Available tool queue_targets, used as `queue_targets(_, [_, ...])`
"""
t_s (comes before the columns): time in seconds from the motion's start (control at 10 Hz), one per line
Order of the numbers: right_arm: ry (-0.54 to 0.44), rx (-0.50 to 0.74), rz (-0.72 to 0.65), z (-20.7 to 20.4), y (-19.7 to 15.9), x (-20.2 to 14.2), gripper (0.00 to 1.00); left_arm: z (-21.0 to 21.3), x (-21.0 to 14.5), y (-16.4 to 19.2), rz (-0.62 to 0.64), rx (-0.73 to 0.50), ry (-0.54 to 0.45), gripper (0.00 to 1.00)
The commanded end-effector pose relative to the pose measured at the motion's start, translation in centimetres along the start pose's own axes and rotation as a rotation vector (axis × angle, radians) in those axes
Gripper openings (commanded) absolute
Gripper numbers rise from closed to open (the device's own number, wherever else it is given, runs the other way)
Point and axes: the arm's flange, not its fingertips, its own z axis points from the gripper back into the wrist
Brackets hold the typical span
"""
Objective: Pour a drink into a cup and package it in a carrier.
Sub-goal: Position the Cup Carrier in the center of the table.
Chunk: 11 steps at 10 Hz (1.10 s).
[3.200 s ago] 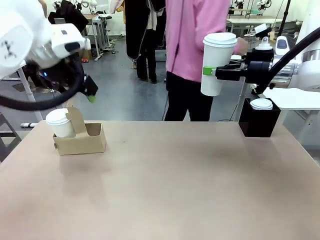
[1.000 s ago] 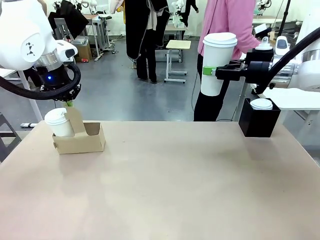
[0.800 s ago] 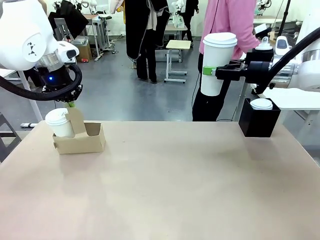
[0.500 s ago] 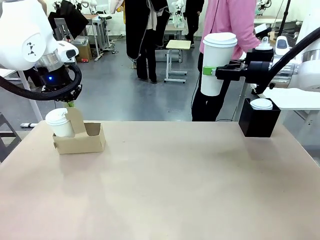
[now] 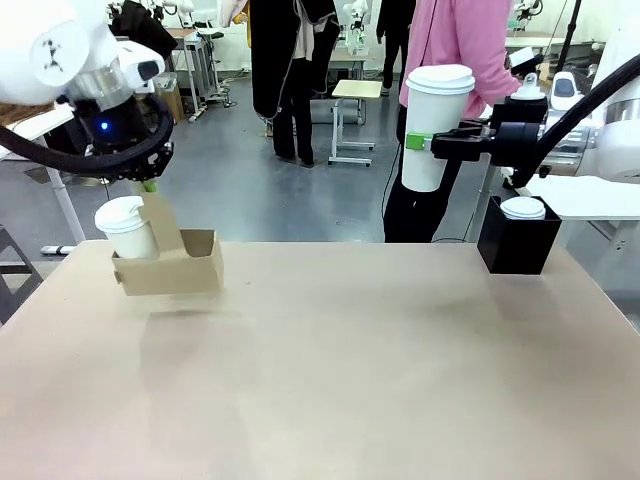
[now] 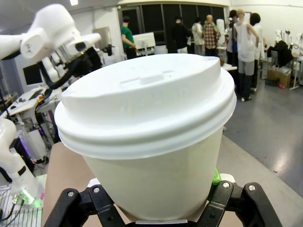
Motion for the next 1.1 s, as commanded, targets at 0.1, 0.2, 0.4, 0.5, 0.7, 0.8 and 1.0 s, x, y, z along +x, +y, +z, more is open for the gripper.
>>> queue_targets(0.1, [-0.006,0.004,0.004,0.0,0.3,0.4,0.81,3.3,-3.5,-6.7,-0.008,0.012,0.042,0.02])
queue_targets(0.2, [-0.006,0.004,0.004,0.0,0.3,0.4,0.81,4.2,-5.6,-9.5,-0.018,0.004,0.041,0.02])
queue_targets(0.4, [-0.006,0.004,0.004,0.0,0.3,0.4,0.81,3.9,-8.2,-13.8,-0.013,0.03,0.024,0.02])
queue_targets(0.5, [-0.006,0.004,0.004,0.0,0.3,0.4,0.81,3.1,-9.3,-15.7,-0.026,0.036,0.033,0.02])
queue_targets(0.7, [-0.006,0.004,0.004,0.0,0.3,0.4,0.81,1.6,-10.8,-19.1,-0.037,0.021,0.055,0.02])
queue_targets(0.8, [-0.006,0.004,0.004,0.0,0.3,0.4,0.81,0.8,-12.1,-21.0,-0.049,0.038,0.056,0.02])
queue_targets(1.0, [-0.006,0.004,0.004,0.0,0.3,0.4,0.81,-0.3,-13.5,-22.8,-0.054,0.049,0.049,0.02])
